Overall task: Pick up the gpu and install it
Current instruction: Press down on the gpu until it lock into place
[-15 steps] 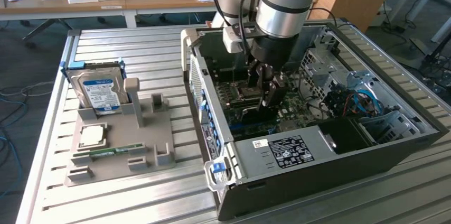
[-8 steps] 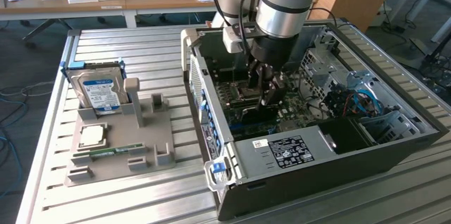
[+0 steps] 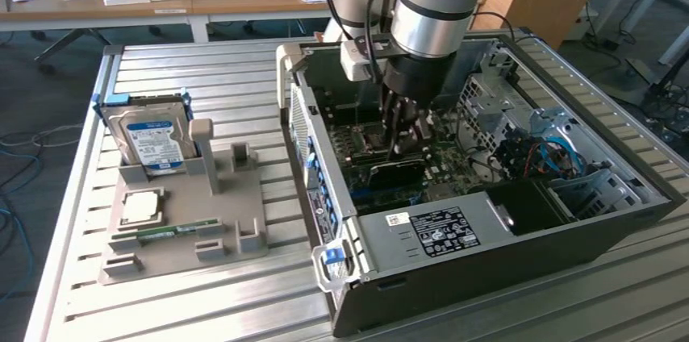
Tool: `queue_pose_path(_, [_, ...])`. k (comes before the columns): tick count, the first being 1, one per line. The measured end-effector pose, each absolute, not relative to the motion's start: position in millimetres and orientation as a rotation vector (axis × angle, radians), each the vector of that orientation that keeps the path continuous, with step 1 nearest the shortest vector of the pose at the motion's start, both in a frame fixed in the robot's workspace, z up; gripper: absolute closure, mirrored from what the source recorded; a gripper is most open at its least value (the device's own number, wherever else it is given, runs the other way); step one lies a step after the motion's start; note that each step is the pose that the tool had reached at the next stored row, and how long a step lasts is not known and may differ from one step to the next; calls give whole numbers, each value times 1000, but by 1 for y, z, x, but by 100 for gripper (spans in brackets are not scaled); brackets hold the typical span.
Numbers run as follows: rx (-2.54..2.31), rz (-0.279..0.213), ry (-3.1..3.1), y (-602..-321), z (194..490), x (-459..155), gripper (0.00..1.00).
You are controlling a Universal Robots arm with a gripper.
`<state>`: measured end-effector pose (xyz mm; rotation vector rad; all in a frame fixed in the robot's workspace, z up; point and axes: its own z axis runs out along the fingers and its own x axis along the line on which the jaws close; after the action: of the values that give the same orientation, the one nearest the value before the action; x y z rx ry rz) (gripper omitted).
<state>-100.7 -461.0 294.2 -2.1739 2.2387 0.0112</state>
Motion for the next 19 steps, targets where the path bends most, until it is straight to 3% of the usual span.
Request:
queue_pose_path(4, [-2174,11,2239,-461,294,-101,74])
queue_pose_path(6, [-2174,11,2239,-461,294,-101,86])
queue_pose_path(8, [-2174,11,2239,-461,294,-101,89])
queue_pose_path(19, [-2174,11,2239,-461,294,-96,89])
